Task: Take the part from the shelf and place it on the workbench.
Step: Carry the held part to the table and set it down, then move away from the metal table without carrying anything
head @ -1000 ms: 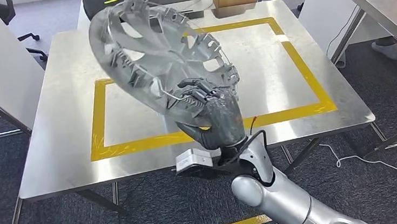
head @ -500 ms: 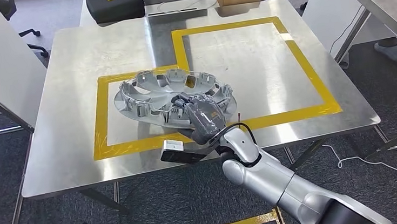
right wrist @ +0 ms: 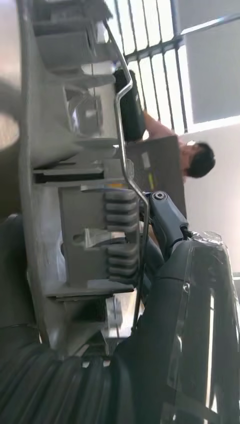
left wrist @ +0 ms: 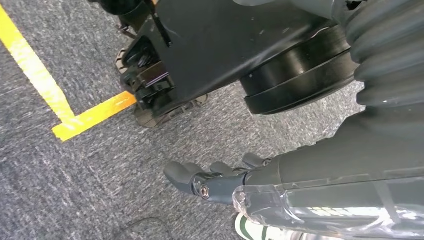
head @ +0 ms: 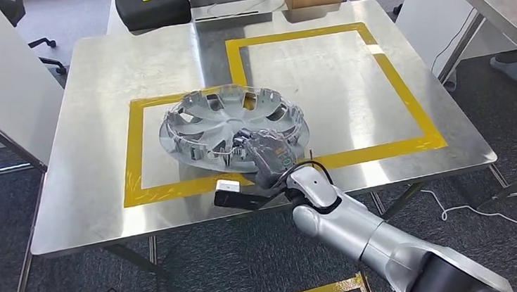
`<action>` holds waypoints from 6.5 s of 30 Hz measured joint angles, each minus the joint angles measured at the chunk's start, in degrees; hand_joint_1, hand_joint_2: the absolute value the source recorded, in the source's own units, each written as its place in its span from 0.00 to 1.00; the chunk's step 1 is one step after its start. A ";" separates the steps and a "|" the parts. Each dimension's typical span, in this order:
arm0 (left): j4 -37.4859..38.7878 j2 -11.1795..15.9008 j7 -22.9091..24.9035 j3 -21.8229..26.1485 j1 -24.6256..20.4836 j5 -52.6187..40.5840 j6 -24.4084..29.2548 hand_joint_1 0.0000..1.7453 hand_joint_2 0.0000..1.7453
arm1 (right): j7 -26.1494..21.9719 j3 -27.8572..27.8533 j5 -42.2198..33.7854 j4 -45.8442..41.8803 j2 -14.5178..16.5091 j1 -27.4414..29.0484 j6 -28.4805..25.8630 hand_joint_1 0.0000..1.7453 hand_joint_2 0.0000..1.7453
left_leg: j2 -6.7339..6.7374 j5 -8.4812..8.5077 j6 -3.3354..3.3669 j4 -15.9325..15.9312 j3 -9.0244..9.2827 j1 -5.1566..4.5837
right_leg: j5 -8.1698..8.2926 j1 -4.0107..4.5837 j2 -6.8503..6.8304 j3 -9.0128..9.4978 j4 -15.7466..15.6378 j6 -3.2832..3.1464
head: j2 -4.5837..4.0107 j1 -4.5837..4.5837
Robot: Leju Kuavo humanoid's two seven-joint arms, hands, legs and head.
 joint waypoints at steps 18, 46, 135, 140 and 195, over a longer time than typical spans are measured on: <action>0.00 0.31 -1.96 -0.17 1.23 1.25 0.27 0.00 1.00 | 10.67 -0.03 8.24 4.91 -16.15 -13.72 14.92 1.00 1.00 | -0.60 0.23 0.18 0.06 -0.11 -0.15 | 0.04 -0.14 -0.65 0.14 -0.04 0.12 | 0.01 0.15; 0.00 0.21 -4.96 -0.15 1.23 1.97 -1.93 0.00 1.00 | 10.88 -0.96 5.19 1.82 -22.49 -9.62 12.43 0.00 1.00 | -0.17 0.23 0.19 0.06 -0.01 -0.16 | 0.10 -0.13 -0.49 0.14 -0.05 0.21 | 0.01 0.11; 0.46 1.98 -5.90 3.76 4.00 12.05 3.46 0.00 0.00 | -37.60 -24.39 -63.14 -91.92 -10.31 41.73 -8.07 0.00 1.00 | -0.44 0.15 0.19 0.01 0.42 -0.16 | -0.05 -0.16 -0.39 0.45 -0.14 0.37 | 0.01 -0.01; 0.52 2.31 -4.29 3.79 4.00 11.32 4.57 0.00 0.00 | -37.56 -24.77 -63.08 -91.94 -10.31 42.41 -8.66 0.00 1.00 | -0.42 0.11 0.26 0.04 0.41 -0.26 | -0.03 -0.25 -0.38 0.47 -0.18 0.42 | 0.01 -0.02; 0.50 1.81 1.81 3.20 3.89 5.75 1.28 0.00 0.00 | -38.23 -28.76 -64.18 -92.12 -10.63 47.61 -10.95 0.00 1.00 | -0.63 3.81 -0.63 -1.44 -0.63 -0.13 | -1.51 1.11 -0.75 6.01 -3.01 -1.89 | 0.00 0.37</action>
